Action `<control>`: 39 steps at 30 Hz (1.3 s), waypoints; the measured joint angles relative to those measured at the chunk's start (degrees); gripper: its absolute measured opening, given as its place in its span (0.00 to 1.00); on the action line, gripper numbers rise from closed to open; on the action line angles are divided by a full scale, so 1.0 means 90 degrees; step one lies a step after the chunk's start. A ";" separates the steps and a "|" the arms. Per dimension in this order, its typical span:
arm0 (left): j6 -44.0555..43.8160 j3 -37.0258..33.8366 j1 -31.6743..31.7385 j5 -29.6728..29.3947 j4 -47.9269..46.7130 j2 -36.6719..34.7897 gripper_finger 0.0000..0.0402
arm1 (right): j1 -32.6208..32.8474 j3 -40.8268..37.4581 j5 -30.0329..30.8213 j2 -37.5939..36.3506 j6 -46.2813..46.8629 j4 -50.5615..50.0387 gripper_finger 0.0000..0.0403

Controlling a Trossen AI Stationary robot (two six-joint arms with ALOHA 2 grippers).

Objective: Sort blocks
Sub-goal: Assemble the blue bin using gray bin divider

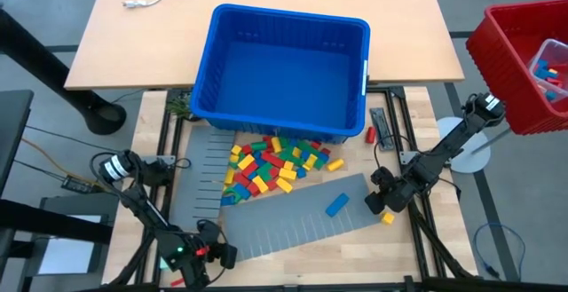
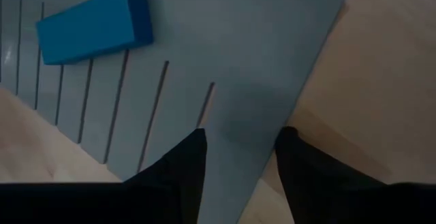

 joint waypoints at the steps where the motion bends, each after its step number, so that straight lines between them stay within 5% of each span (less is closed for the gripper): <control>1: 0.0002 0.0001 0.0000 -0.0066 0.0034 0.0032 0.50 | 0.0016 -0.0002 0.0025 0.0014 0.0002 0.0028 0.41; 13: 0.0030 -0.0010 -0.0004 -0.0865 0.0862 0.0422 0.50 | 0.0049 -0.0030 0.0180 0.0022 0.0003 0.0047 0.35; 39: 0.0033 0.0065 -0.0017 -0.0917 0.1091 0.0448 0.50 | 0.0143 -0.0258 0.0463 -0.0080 -0.0363 0.0798 0.36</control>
